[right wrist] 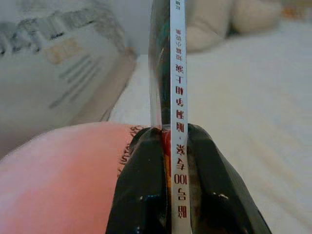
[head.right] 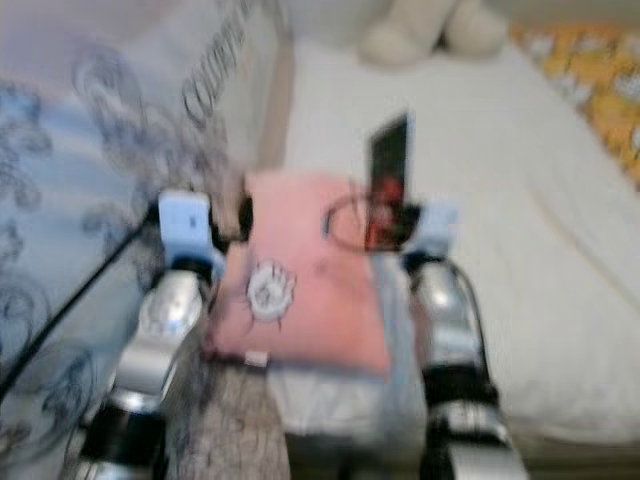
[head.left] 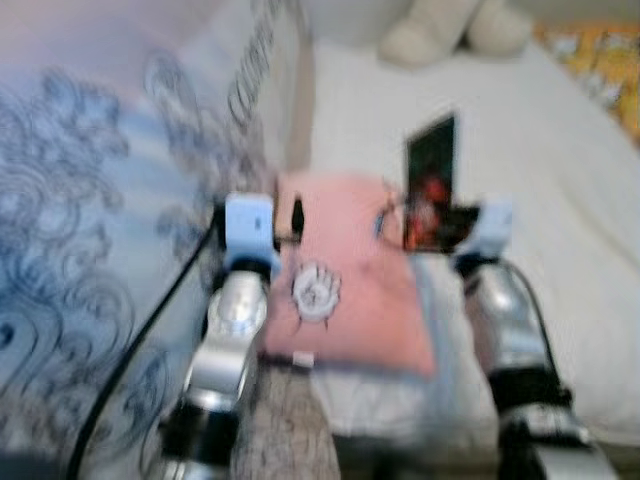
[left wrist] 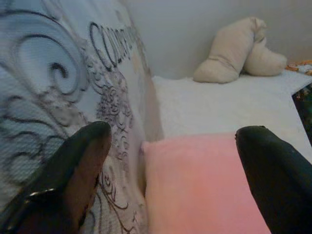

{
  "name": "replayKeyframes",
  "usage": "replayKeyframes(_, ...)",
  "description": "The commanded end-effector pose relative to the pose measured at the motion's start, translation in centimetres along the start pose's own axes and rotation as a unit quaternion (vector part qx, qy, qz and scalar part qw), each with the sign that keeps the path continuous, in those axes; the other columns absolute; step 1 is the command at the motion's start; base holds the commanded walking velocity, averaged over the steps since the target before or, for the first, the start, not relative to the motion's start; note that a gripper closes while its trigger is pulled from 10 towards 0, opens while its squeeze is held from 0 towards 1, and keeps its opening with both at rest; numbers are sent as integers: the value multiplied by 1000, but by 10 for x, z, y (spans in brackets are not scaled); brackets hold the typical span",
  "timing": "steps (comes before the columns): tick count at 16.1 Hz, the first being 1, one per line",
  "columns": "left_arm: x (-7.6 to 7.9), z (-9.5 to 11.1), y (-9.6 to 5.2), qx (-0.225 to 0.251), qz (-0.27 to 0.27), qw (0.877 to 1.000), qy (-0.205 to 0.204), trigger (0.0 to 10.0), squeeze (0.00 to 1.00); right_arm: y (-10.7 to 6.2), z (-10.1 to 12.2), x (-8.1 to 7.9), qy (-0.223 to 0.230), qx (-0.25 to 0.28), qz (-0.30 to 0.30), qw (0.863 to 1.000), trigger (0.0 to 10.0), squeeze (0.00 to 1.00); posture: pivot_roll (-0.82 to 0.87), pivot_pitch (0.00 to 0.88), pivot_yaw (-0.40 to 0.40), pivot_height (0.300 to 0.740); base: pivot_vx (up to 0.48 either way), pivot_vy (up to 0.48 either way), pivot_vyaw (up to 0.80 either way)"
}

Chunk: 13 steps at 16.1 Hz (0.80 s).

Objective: Clean up the room

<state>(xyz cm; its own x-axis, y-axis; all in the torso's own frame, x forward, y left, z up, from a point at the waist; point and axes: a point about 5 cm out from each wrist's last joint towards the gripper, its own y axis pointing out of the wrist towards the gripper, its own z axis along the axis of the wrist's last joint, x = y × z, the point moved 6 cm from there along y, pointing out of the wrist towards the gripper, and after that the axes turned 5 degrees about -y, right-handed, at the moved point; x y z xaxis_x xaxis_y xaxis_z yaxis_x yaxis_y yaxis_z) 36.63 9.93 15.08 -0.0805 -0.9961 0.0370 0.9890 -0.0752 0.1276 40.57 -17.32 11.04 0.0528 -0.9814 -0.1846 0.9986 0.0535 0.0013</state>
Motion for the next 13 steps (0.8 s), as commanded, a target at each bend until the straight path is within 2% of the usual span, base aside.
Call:
replayKeyframes(1,-18,-1,-2,-8,22,1000,2,10000,0,14,13,-29,64,9,44,997,0,0,-60,0,78,740,0,0,0)
replayKeyframes(2,-20,1,-2,-5,22,1000,3,10000,0,20,15,-36,99,1,59,993,0,0,-43,5,81,740,0,0,0)
replayKeyframes(3,-24,5,-4,-2,20,1000,9,10000,0,25,15,-48,153,-14,89,984,0,0,-19,17,84,740,0,0,0)
replayKeyframes(5,-26,6,-6,-3,21,1000,11,10000,0,26,9,-48,185,-32,89,978,0,0,-8,23,85,740,0,0,0)
replayKeyframes(9,-25,4,-13,-12,16,1000,3,10000,0,17,-19,-41,154,-86,96,980,0,0,4,35,83,740,0,0,0)
replayKeyframes(11,-11,4,-15,-16,-12,999,-27,10000,0,6,-45,-13,115,-148,84,979,0,0,-2,46,79,740,0,0,0)
replayKeyframes(12,-7,4,-16,-16,-21,999,-35,10000,0,4,-48,-8,110,-155,80,979,0,0,-2,49,79,740,0,0,0)
replayKeyframes(13,1,5,-19,-19,-36,998,-48,10000,0,-2,-59,2,91,-184,77,976,0,0,-6,56,80,740,0,0,0)
